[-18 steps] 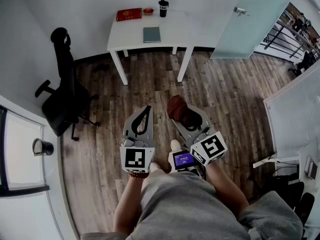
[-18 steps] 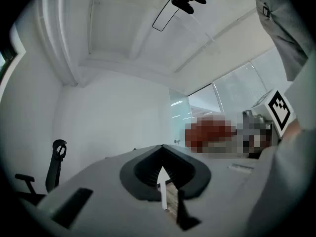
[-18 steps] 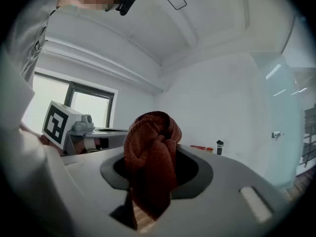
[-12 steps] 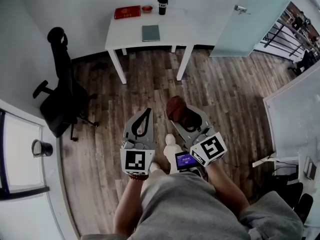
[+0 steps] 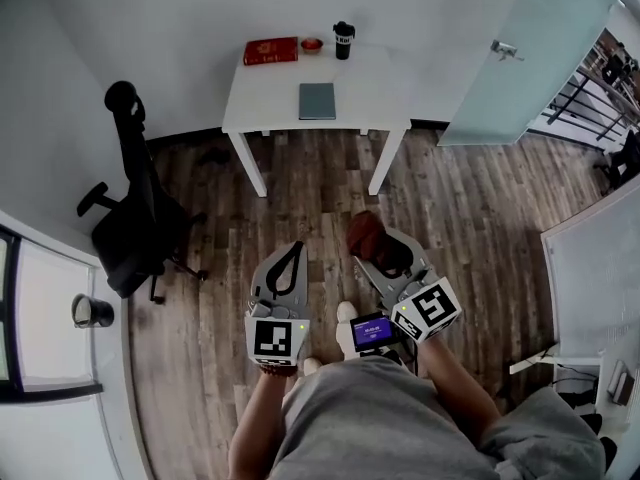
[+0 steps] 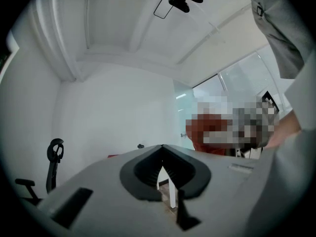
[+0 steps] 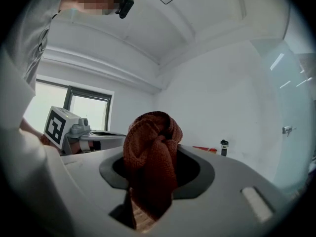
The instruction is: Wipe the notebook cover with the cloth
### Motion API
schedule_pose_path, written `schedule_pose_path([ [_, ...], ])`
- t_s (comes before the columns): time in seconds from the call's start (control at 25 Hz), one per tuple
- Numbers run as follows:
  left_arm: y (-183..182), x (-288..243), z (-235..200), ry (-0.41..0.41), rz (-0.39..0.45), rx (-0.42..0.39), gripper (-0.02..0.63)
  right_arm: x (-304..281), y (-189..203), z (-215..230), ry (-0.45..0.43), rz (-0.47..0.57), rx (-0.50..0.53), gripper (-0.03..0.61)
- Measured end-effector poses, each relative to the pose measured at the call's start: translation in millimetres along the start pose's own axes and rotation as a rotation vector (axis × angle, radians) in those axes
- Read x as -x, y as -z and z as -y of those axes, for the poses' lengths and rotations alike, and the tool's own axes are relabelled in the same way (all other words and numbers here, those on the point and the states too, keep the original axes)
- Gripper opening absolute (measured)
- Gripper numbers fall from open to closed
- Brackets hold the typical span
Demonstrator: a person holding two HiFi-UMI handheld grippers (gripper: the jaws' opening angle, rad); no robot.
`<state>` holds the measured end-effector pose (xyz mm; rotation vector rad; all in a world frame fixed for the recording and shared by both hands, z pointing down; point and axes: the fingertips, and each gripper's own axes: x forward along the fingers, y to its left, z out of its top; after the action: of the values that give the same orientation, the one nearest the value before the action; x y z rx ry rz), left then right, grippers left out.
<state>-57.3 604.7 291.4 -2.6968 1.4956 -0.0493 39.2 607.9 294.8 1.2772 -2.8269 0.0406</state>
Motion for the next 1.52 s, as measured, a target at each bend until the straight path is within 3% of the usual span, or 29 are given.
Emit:
schedule_pose_path([
  [0.32, -4.6, -93.1, -18.2, -0.067, 0.032, -0.011, 0.002, -41.8, -5.4, 91.6, -0.029, 0.025, -0.04, 0.189],
  [0.68, 12.9, -167.7, -30.5, -0.13, -0.025, -0.023, 0.002, -80.4, 10.1, 178.1, -0.095, -0.004, -0.071, 0.189],
  [1.12, 40.3, -236.9, -61.0, -0.097, -0.06, -0.013, 0.002, -130.1, 35.0, 243.9, -0.066, -0.055, -0.116, 0.189],
  [1.52, 54.3, -338.2, -135.0, -0.01, -0.06, -0.005, 0.003, -213.9, 36.1, 321.3, 0.032, -0.098, -0.104, 0.189],
])
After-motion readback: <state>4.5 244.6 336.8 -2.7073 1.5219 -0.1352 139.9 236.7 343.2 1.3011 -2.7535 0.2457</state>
